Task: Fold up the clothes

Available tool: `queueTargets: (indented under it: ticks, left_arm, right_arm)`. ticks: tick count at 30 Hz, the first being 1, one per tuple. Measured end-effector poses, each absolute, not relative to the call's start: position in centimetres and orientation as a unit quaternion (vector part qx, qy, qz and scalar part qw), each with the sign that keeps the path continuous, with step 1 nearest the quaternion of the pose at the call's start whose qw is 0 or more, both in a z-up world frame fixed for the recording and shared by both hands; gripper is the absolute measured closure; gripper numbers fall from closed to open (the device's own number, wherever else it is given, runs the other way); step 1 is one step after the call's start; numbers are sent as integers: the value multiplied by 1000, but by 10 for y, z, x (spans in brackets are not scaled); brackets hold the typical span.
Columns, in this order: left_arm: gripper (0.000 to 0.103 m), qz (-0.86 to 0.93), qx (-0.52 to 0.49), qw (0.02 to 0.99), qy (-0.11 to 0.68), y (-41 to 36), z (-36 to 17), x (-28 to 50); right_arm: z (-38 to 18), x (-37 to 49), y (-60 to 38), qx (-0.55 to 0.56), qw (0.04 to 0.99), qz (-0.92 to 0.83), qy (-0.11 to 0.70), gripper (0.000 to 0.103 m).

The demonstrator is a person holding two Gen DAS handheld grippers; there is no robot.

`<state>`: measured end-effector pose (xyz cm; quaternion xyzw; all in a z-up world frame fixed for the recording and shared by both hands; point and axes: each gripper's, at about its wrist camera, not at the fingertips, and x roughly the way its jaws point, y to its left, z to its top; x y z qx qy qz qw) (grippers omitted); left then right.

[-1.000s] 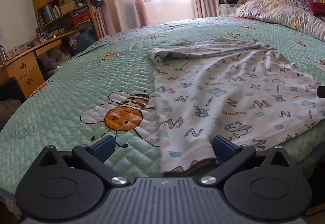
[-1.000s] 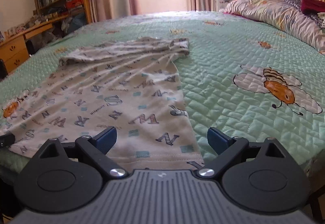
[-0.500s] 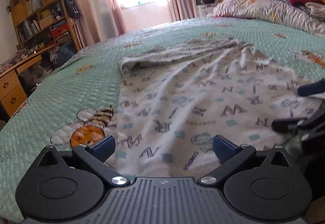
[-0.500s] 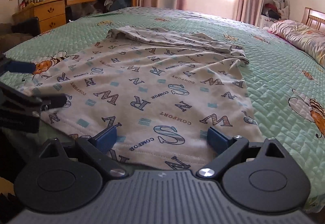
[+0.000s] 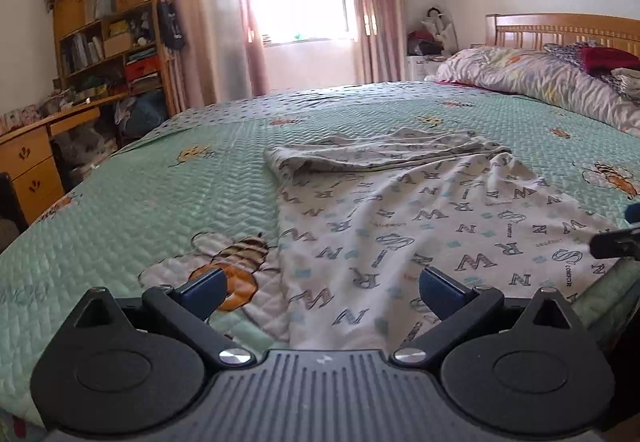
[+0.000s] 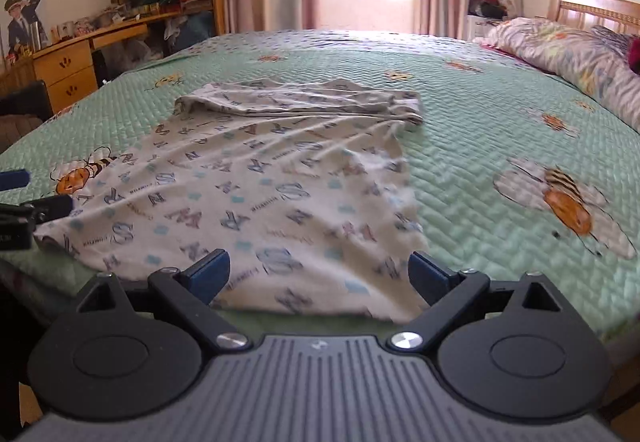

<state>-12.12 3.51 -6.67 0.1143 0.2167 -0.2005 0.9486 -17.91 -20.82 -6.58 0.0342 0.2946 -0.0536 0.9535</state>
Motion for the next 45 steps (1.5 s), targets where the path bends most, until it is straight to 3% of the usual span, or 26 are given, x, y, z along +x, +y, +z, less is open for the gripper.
queueTargets:
  ticks: [9, 12, 19, 23, 28, 35, 38, 42, 45]
  left_arm:
    - [1, -244, 131, 930, 239, 11, -111, -122]
    - [1, -253, 127, 930, 233, 17, -112, -123]
    - [1, -261, 116, 932, 223, 20, -115, -121]
    - [1, -258, 108, 935, 216, 18, -113, -117]
    - [1, -250, 121, 938, 208, 20, -114, -122]
    - [1, -252, 133, 937, 201, 17, -116, -121]
    - [1, -258, 131, 937, 197, 19, -117, -119]
    - [1, -267, 122, 936, 195, 20, -117, -115]
    - [1, -271, 120, 936, 190, 20, -115, -118]
  right_arm:
    - [-66, -78, -190, -17, 957, -5, 290, 7]
    - [-92, -60, -206, -40, 941, -10, 335, 7]
    - [-97, -126, -280, 60, 934, -79, 342, 7]
    - [-71, -131, -275, 65, 950, -85, 293, 7]
    - [-59, -55, -253, -3, 963, -16, 269, 7]
    - [-94, 36, -274, -9, 936, 22, 352, 7]
    - [-96, 7, -318, 43, 935, 10, 352, 7]
    - [-87, -56, -337, 34, 932, -42, 359, 7]
    - [-63, -74, -319, 39, 950, -39, 307, 7]
